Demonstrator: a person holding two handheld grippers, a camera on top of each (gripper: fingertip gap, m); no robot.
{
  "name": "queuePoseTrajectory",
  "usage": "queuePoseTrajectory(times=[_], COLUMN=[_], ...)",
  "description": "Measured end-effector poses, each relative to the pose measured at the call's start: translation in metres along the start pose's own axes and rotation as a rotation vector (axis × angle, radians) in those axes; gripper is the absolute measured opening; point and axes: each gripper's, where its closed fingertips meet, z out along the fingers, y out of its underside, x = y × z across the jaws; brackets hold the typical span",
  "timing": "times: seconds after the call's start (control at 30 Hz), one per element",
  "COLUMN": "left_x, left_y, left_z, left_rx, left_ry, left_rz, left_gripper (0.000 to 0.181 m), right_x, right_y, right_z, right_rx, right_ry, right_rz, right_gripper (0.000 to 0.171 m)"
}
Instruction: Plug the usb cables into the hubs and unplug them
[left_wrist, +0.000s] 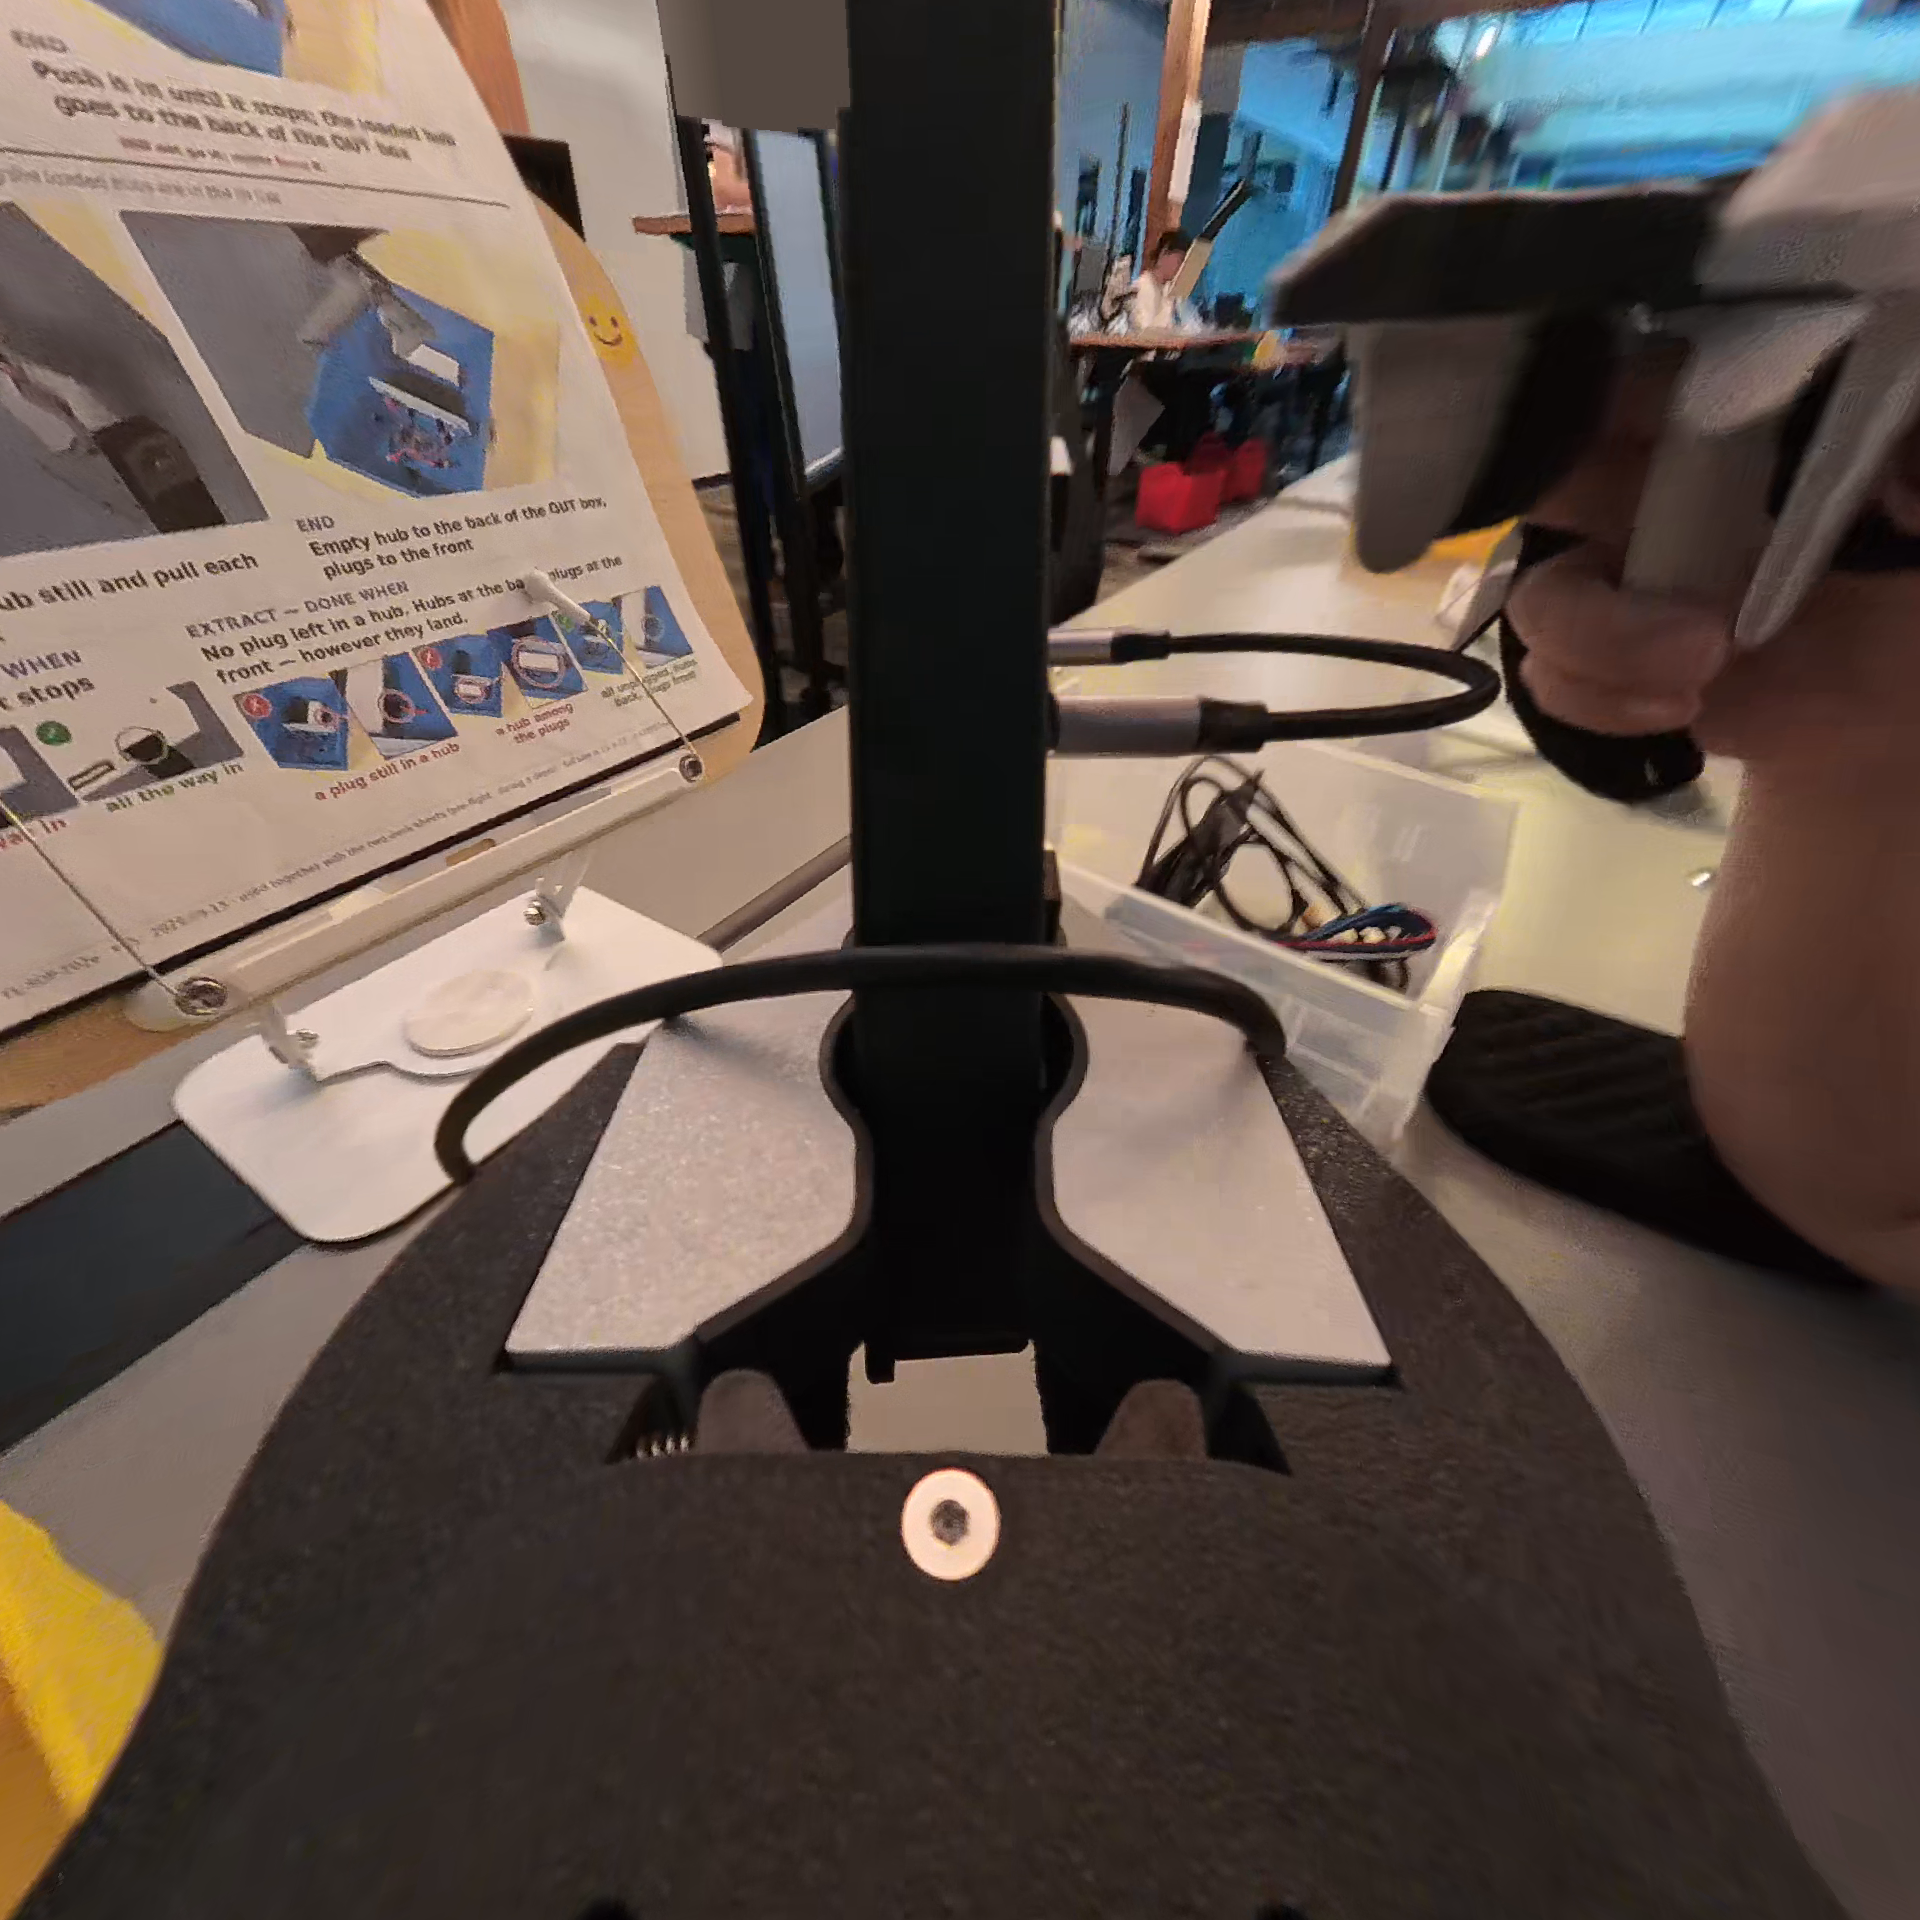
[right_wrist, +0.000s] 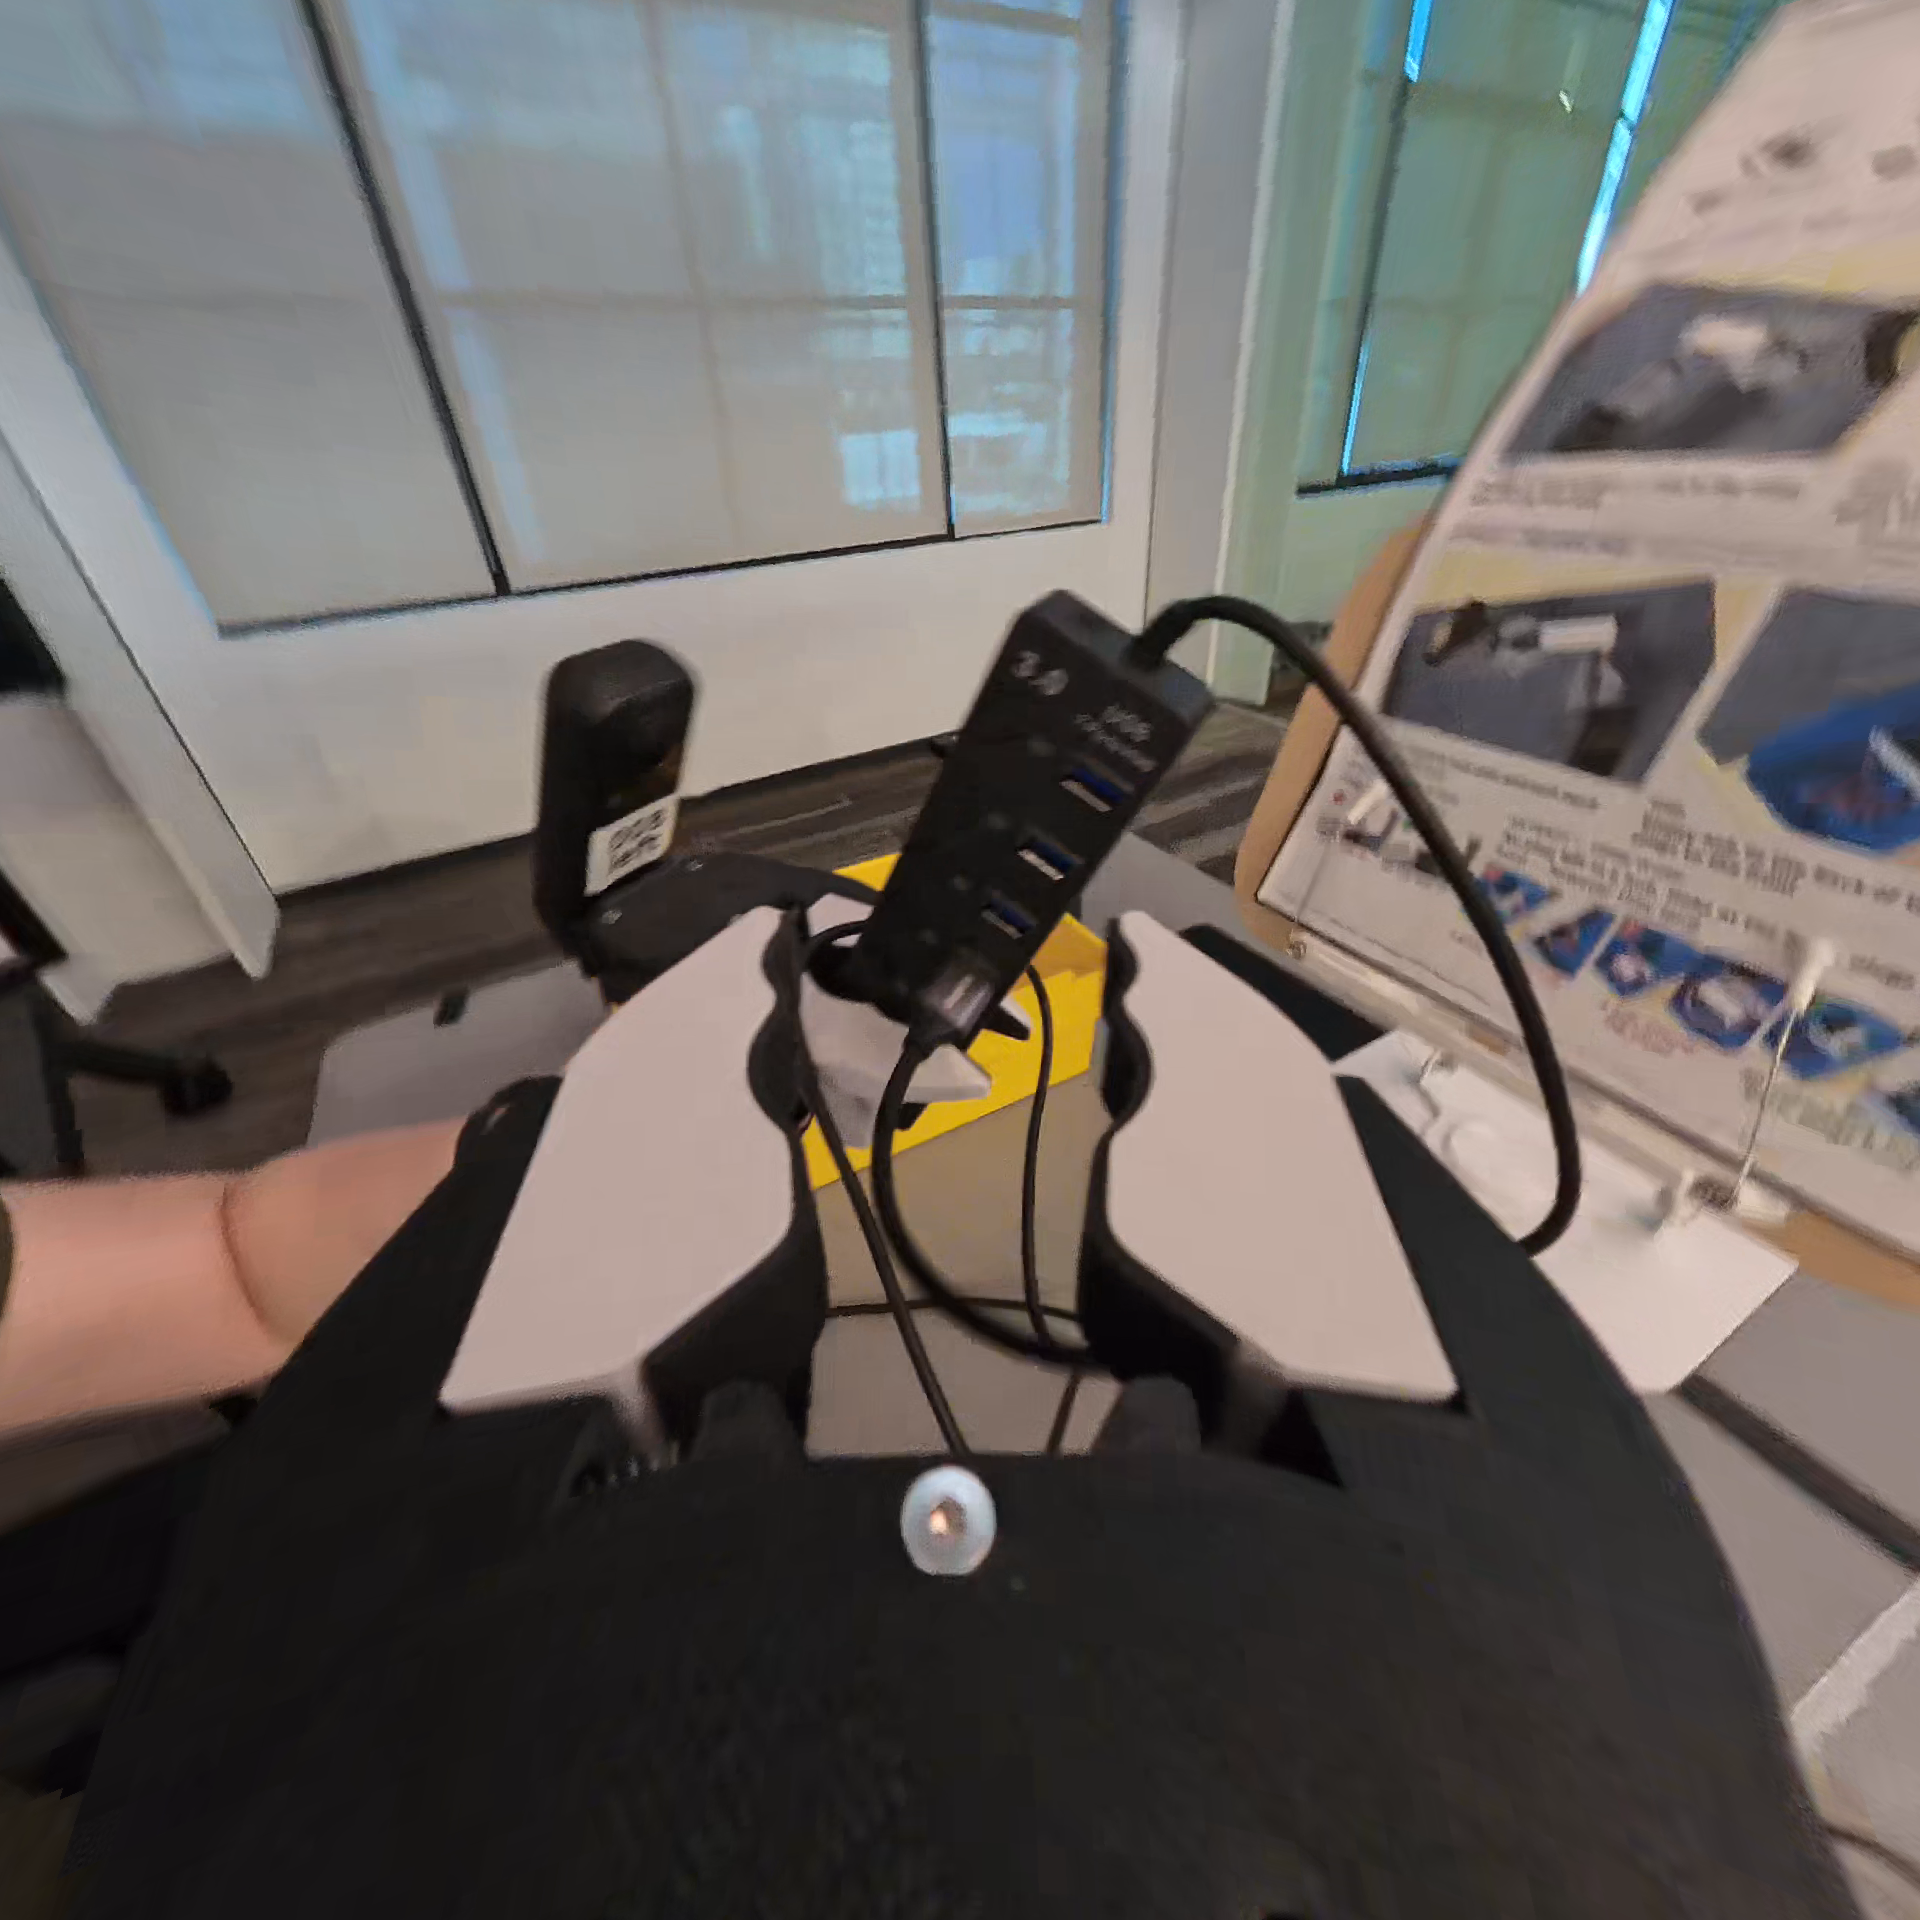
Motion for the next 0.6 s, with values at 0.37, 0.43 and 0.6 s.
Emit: queuePoseTrajectory(times=[0.37,0.43,0.6], left_x=[0.020,0.016,0.005], left_y=[0.042,0.046,0.063], left_z=[0.027,0.029,0.029], left_rx=[-0.233,-0.253,-0.370], left_ry=[-0.162,-0.187,-0.221], left_rz=[0.331,0.347,0.350], left_gripper=[0.026,0.027,0.028], right_x=[0.042,0.048,0.053], right_y=[0.045,0.051,0.065], right_z=[0.040,0.043,0.052], right_rx=[0.008,0.009,-0.001], right_ry=[-0.056,-0.055,-0.119], right_rz=[0.476,0.484,0.606], right_gripper=[0.078,0.071,0.066])
